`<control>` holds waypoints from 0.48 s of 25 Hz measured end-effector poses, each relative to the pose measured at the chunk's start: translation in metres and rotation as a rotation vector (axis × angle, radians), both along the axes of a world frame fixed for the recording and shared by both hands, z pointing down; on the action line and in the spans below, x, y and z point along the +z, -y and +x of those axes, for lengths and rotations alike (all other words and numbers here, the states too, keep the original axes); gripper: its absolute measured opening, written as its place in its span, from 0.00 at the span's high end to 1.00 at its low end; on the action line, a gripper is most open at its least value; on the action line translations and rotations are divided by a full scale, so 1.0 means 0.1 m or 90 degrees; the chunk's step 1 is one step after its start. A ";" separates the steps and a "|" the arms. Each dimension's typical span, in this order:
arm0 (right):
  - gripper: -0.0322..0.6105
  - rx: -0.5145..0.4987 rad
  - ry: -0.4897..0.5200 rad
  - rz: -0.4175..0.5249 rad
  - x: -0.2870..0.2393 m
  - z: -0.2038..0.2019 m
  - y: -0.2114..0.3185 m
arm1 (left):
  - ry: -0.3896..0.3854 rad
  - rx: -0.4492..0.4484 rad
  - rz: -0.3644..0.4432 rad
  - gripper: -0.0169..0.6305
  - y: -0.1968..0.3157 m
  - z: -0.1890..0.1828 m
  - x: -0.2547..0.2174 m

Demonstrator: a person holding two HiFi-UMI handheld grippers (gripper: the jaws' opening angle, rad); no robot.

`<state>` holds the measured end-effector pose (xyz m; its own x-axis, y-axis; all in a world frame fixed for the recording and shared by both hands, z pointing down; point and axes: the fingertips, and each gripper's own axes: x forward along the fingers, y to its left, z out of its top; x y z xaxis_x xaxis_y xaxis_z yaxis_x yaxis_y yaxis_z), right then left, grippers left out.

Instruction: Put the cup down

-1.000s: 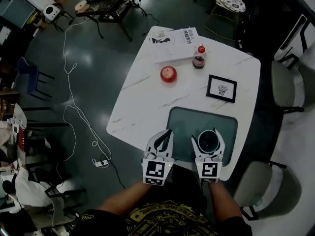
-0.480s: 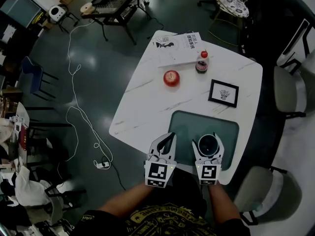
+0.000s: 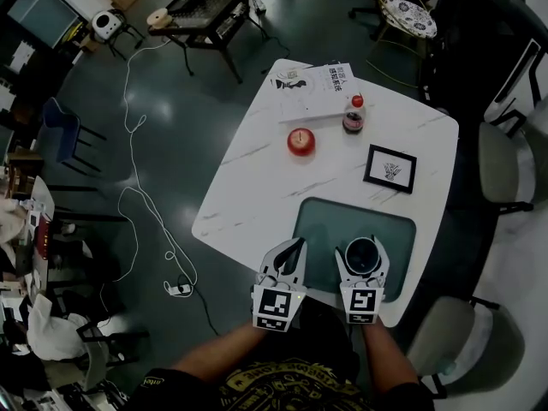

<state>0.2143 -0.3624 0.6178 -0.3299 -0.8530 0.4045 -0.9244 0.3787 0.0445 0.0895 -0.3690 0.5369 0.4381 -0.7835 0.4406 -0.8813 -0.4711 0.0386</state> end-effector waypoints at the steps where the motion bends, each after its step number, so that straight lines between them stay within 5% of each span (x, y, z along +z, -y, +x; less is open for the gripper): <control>1: 0.38 0.000 -0.001 -0.002 0.01 0.00 0.00 | 0.000 -0.001 0.000 0.96 -0.01 0.00 0.00; 12: 0.31 -0.006 0.013 -0.051 0.09 -0.01 -0.11 | -0.008 -0.001 0.004 0.96 -0.08 -0.01 -0.04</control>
<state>0.2137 -0.3518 0.6269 -0.3461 -0.8150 0.4647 -0.9215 0.3883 -0.0053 0.0886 -0.3610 0.5325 0.4429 -0.7866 0.4303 -0.8813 -0.4702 0.0474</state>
